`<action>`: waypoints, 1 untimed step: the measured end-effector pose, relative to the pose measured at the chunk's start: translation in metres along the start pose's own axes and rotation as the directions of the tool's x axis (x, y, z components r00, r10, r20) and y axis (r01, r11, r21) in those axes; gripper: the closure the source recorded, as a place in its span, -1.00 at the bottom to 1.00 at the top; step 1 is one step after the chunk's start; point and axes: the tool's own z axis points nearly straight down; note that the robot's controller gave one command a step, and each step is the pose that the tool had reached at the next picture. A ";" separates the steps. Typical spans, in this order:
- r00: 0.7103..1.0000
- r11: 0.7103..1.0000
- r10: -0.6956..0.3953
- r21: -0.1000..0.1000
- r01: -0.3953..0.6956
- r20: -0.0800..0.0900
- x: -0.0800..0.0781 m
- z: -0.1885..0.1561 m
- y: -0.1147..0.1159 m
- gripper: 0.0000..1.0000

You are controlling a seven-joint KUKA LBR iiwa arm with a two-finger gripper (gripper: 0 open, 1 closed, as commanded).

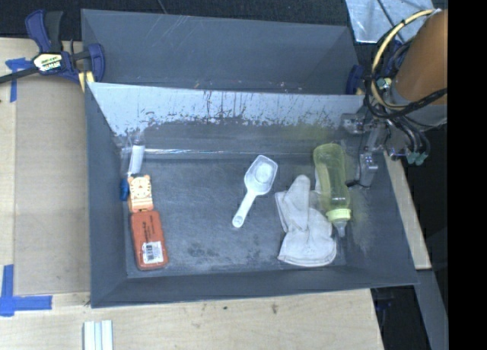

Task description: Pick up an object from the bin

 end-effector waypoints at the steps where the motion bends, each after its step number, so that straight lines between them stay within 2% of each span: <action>1: 1.000 1.000 -0.003 0.001 0.003 0.008 -0.001 -0.005 0.001 -1.00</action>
Offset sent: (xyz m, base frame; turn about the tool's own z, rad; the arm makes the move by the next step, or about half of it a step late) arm 0.0095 0.0085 -0.1184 -0.2126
